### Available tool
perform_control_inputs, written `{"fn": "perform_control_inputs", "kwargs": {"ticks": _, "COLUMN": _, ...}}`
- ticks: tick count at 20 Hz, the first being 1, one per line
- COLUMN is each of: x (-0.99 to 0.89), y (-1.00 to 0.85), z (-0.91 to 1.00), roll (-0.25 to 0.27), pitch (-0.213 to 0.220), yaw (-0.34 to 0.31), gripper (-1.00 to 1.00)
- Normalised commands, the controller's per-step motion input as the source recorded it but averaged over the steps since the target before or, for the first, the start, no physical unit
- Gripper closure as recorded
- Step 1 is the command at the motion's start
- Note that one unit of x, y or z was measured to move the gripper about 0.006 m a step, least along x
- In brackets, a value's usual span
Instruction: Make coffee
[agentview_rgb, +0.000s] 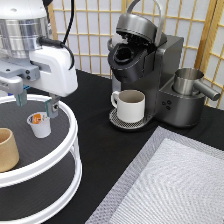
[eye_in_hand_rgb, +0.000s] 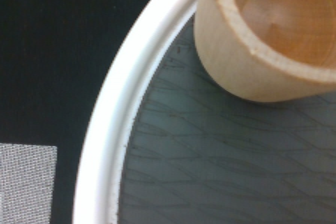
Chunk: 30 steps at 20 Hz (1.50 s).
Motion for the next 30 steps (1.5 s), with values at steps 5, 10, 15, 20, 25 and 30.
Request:
{"fn": "perform_control_inputs", "kwargs": {"ticks": 5, "x": -0.36, "y": 0.24, "z": -0.37, "roll": 0.0, "pitch": -0.092, "yaw": 0.035, "gripper": -1.0}}
{"fn": "perform_control_inputs", "kwargs": {"ticks": 10, "x": -0.41, "y": 0.13, "z": -0.38, "roll": 0.002, "pitch": -0.089, "yaw": 0.051, "gripper": -1.0}}
{"fn": "perform_control_inputs", "kwargs": {"ticks": 15, "x": -0.48, "y": -0.12, "z": -0.31, "roll": 0.008, "pitch": -0.092, "yaw": 0.01, "gripper": -1.0}}
{"fn": "perform_control_inputs", "kwargs": {"ticks": 20, "x": -0.16, "y": -0.13, "z": -0.02, "roll": 0.003, "pitch": -0.072, "yaw": -0.008, "gripper": -1.0}}
{"fn": "perform_control_inputs", "kwargs": {"ticks": 25, "x": 0.0, "y": 0.0, "z": 0.04, "roll": 0.0, "pitch": -0.059, "yaw": -0.003, "gripper": 1.0}}
{"fn": "perform_control_inputs", "kwargs": {"ticks": 30, "x": 0.03, "y": 0.01, "z": 0.0, "roll": -0.003, "pitch": -0.061, "yaw": 0.0, "gripper": 1.0}}
